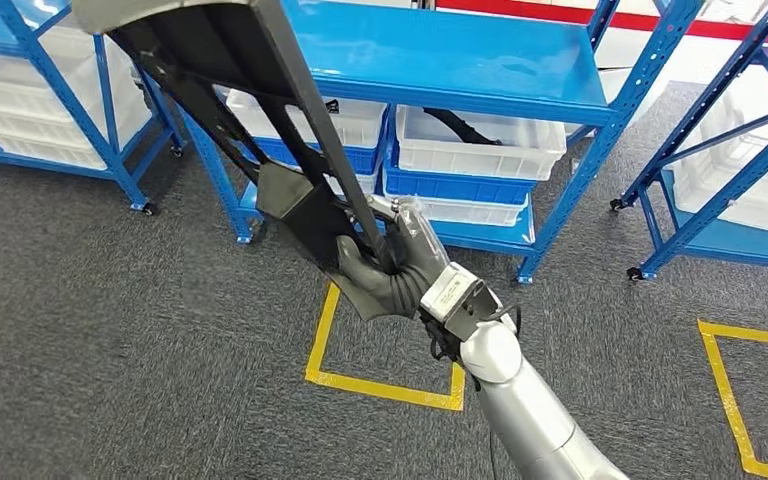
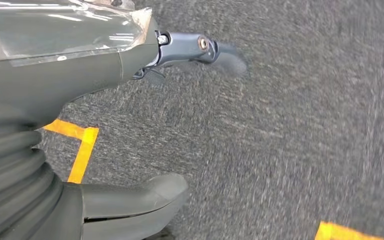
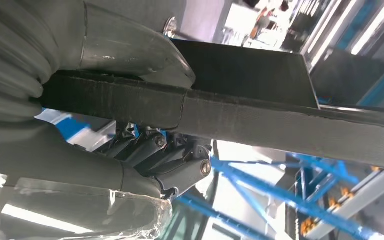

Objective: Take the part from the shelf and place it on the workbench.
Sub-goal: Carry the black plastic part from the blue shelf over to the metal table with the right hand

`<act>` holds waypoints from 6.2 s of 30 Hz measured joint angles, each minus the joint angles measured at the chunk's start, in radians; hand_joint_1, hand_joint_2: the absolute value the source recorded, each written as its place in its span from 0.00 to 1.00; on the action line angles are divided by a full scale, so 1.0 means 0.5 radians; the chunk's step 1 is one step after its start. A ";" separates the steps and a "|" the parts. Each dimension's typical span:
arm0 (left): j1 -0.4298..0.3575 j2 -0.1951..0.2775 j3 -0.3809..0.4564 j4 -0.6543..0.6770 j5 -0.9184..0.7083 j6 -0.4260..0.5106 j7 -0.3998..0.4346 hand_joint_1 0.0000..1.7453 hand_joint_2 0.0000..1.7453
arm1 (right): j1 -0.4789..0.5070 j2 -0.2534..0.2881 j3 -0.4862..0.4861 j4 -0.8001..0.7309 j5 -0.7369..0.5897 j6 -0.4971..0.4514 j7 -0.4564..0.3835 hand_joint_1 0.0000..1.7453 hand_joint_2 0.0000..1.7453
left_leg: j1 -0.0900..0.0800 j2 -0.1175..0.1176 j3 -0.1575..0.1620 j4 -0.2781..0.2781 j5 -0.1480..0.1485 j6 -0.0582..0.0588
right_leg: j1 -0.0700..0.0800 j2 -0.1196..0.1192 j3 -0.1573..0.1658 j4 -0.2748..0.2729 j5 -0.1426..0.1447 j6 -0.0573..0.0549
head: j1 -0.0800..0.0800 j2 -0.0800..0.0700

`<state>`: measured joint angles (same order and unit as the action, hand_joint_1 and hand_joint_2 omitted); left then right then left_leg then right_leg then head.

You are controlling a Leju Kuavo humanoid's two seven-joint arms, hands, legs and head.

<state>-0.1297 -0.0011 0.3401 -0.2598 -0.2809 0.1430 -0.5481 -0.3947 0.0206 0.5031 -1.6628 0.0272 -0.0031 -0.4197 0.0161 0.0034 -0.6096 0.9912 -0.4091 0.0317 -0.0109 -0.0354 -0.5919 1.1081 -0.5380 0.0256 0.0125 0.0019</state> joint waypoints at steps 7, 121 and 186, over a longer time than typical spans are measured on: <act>0.005 -0.014 0.003 0.001 -0.003 0.000 0.000 0.00 1.00 | -0.009 -0.017 -0.001 0.029 -0.006 0.009 -0.002 1.00 1.00 | -0.006 -0.153 -0.021 0.010 0.022 -0.002 | -0.012 0.112 -0.002 -0.004 0.047 0.052 | 0.002 0.000; 0.033 0.001 0.009 0.017 -0.230 0.073 0.130 0.00 1.00 | 0.092 0.059 -0.007 -0.008 -0.012 0.084 0.008 1.00 1.00 | -0.030 0.020 -0.019 0.046 -0.031 0.025 | 0.025 -0.073 0.028 -0.095 0.059 -0.009 | -0.004 0.000; 0.060 -0.014 0.111 0.031 -0.211 -0.060 0.086 0.00 1.00 | 0.140 -0.018 0.035 -0.040 0.066 0.029 0.012 1.00 1.00 | -0.019 -0.078 0.001 0.027 -0.038 0.042 | 0.016 0.057 -0.201 0.355 -0.115 -0.011 | 0.015 0.000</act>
<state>-0.0996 -0.0079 0.3955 -0.2444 -0.3865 0.1129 -0.5052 -0.3248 0.0118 0.5205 -1.6829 0.0602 0.0114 -0.4135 0.0065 -0.0358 -0.6093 1.0045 -0.4282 0.0528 -0.0032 -0.0068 -0.6924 1.2857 -0.5957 0.0201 0.0200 0.0019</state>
